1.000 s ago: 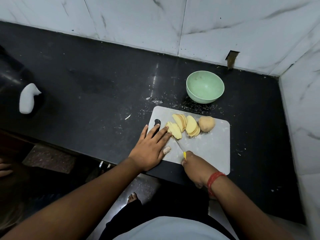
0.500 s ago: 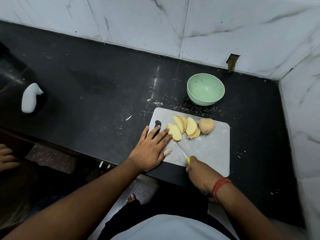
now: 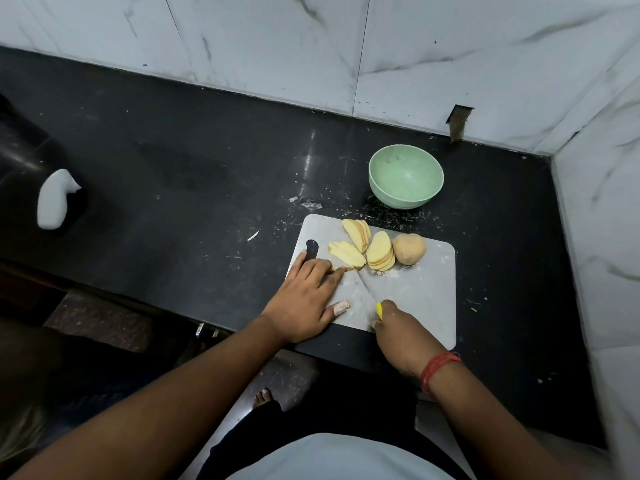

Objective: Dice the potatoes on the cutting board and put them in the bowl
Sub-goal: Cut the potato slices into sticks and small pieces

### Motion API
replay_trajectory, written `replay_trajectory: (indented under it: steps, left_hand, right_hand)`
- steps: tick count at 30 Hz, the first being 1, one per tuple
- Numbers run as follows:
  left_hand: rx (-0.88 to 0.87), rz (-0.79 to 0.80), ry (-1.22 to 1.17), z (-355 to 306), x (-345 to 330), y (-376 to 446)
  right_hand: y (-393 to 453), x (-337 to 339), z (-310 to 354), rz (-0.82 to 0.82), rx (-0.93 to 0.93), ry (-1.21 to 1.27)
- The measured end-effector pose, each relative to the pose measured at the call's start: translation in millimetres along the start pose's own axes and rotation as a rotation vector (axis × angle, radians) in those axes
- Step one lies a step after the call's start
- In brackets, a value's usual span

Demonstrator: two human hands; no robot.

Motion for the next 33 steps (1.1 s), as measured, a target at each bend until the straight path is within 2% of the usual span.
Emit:
replay_trajectory:
  steps: [7, 33]
  left_hand:
    - [0.046, -0.041, -0.024, 3.2, 2.6, -5.0]
    - [0.061, -0.076, 0.019, 2.2, 4.1, -6.3]
  right_hand:
    - [-2.5, 2.9, 13.1, -0.008, 0.028, 0.114]
    - [13.4, -4.1, 15.0, 0.005, 0.033, 0.035]
Point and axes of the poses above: each hand's wrist, its own y-axis towards the middle knuckle, its own x-axis out of the back of the hand, z = x × y, the point moved 8 cm from there along y, towards the middle knuckle, and after that the axes turned 7 degrees about x, right-handed, at the moved point
